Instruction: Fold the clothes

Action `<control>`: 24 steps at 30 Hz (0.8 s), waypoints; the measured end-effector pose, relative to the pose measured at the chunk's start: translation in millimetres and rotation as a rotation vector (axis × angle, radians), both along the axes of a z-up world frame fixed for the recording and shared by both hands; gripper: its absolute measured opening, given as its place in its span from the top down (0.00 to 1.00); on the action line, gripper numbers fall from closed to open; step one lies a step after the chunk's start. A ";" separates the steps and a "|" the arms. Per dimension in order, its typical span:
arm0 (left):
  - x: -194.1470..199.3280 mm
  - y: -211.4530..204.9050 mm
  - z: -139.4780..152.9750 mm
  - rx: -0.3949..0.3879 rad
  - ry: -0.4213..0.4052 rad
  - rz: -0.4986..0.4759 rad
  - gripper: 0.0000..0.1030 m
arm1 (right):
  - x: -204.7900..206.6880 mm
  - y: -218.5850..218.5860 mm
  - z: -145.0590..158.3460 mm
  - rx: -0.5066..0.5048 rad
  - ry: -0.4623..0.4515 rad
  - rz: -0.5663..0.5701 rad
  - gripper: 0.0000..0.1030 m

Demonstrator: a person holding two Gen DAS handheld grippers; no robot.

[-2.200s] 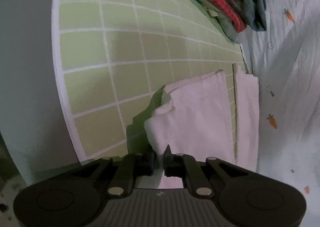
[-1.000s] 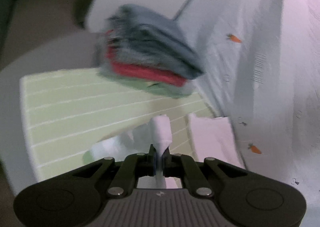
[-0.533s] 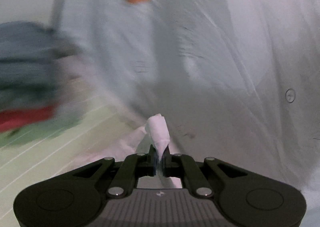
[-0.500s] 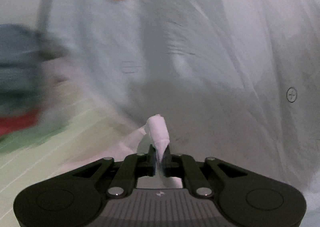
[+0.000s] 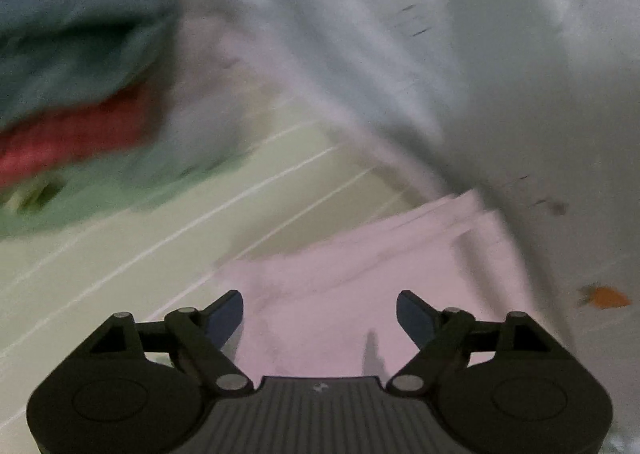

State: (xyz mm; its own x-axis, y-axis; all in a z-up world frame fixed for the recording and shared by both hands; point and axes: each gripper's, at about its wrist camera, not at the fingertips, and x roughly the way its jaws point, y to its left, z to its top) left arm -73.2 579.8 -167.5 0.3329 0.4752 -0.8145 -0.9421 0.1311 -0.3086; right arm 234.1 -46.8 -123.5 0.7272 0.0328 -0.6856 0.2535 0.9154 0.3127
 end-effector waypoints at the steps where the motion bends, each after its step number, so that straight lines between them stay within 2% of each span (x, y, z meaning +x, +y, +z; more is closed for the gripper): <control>1: -4.8 -0.4 -6.2 -0.016 0.010 0.018 0.18 | -13.4 -6.3 -1.4 -0.001 0.012 -0.036 0.02; 3: -10.3 -3.9 -16.8 -0.040 0.006 0.041 0.17 | -41.6 -17.7 -4.7 0.002 0.018 -0.099 0.01; 6: -4.1 -12.2 -19.8 -0.014 -0.002 0.013 0.09 | -59.3 -25.4 -13.3 -0.016 0.045 -0.110 0.00; 9: 12.1 -20.0 -22.7 0.004 0.014 -0.023 0.04 | -70.0 -27.0 -25.3 0.001 0.121 -0.152 0.00; 14: 30.5 -29.7 -28.0 0.047 0.112 -0.080 0.00 | -71.3 -27.3 -53.9 0.177 0.181 -0.212 0.00; 17: 35.6 -33.7 -29.4 0.066 0.164 -0.080 0.05 | -63.1 -24.5 -59.2 0.222 0.175 -0.201 0.00; 18: 37.9 -34.6 -29.1 0.082 0.197 -0.069 0.17 | -60.7 -22.1 -56.9 0.230 0.183 -0.186 0.00; 19: 39.7 -35.7 -28.3 0.098 0.232 -0.059 0.36 | -57.0 -19.9 -56.6 0.226 0.194 -0.175 0.02; 20: 40.0 -36.6 -26.8 0.109 0.260 -0.054 0.43 | -51.7 -16.5 -56.0 0.231 0.205 -0.138 0.08; 21: 38.1 -36.8 -25.7 0.111 0.254 -0.057 0.61 | -49.1 -12.6 -54.9 0.200 0.212 -0.106 0.10; 22: 34.7 -37.4 -23.2 0.103 0.234 -0.065 0.88 | -46.5 -8.7 -53.7 0.170 0.219 -0.073 0.21; 23: 32.0 -38.0 -21.3 0.097 0.225 -0.076 0.92 | -43.9 -4.8 -52.5 0.139 0.226 -0.041 0.38; 24: 30.8 -38.7 -20.5 0.096 0.240 -0.093 0.93 | -44.9 -3.0 -52.2 0.105 0.226 -0.020 0.49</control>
State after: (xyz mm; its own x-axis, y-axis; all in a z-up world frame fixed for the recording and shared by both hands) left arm -42.4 541.1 -188.0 0.1818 0.5309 -0.8277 -0.9693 0.2383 -0.0601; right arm 189.2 -49.8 -175.7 0.5570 0.0997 -0.8245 0.3452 0.8752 0.3390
